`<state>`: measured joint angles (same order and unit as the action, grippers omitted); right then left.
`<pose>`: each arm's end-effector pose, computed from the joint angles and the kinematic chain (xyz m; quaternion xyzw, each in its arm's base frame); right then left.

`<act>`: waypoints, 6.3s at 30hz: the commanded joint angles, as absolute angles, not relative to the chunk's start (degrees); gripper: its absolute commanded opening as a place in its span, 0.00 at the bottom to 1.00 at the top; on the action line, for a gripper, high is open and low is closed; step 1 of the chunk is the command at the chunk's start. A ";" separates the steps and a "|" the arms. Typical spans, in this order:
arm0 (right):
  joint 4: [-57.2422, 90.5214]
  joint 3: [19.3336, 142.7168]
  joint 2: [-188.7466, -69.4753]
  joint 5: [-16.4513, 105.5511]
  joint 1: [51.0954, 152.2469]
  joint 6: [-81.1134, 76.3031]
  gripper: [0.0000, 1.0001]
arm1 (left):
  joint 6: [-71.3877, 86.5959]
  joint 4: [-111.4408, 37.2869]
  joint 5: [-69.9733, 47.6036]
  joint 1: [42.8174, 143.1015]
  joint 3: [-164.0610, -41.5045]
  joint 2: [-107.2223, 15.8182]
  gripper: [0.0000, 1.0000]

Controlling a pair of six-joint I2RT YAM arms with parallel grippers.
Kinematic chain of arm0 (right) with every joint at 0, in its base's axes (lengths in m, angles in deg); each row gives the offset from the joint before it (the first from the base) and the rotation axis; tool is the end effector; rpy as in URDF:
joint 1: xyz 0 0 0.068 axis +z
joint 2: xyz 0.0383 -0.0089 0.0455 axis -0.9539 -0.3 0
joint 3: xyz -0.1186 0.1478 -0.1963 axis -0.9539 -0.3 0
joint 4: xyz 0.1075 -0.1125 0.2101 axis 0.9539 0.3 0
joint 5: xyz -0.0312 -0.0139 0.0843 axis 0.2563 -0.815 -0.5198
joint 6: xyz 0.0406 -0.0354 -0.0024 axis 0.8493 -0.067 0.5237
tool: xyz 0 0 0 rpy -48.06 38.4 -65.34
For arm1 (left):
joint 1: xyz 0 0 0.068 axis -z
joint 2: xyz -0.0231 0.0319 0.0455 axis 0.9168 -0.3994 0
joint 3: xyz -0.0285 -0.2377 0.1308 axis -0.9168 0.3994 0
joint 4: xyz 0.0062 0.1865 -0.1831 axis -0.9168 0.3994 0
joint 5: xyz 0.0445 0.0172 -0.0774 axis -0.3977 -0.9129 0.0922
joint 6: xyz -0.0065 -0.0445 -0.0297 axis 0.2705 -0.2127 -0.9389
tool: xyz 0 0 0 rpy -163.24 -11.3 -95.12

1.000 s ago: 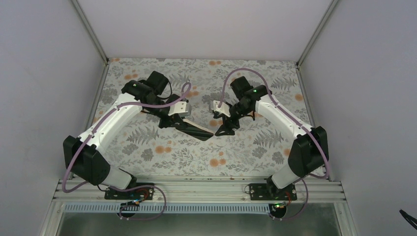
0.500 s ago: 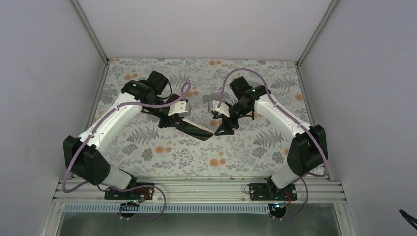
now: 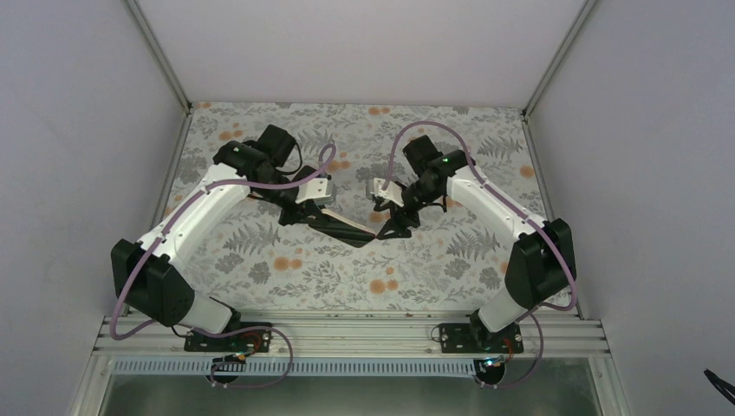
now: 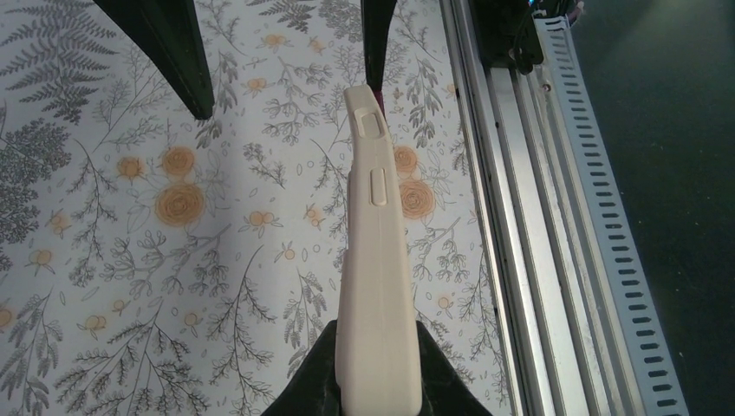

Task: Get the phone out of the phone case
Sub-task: Remove the phone case from the phone.

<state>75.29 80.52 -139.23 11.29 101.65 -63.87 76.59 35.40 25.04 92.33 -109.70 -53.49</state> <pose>0.2535 0.1677 0.2697 -0.6536 0.6621 0.3115 0.1934 0.2267 -0.1376 0.3222 0.6475 0.6514 -0.3270 0.2222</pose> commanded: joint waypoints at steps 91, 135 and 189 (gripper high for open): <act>89.69 113.62 -159.67 -27.81 117.54 -64.73 0.03 | 50.19 -58.63 -10.73 85.17 -96.62 -46.45 0.03; 28.37 112.43 -143.88 27.50 96.88 1.61 0.03 | 65.65 -74.22 -31.71 106.44 -95.59 -49.31 1.00; 23.92 96.40 -135.88 8.67 96.20 3.55 0.03 | 93.77 -131.94 -55.55 114.44 -112.10 -82.20 0.48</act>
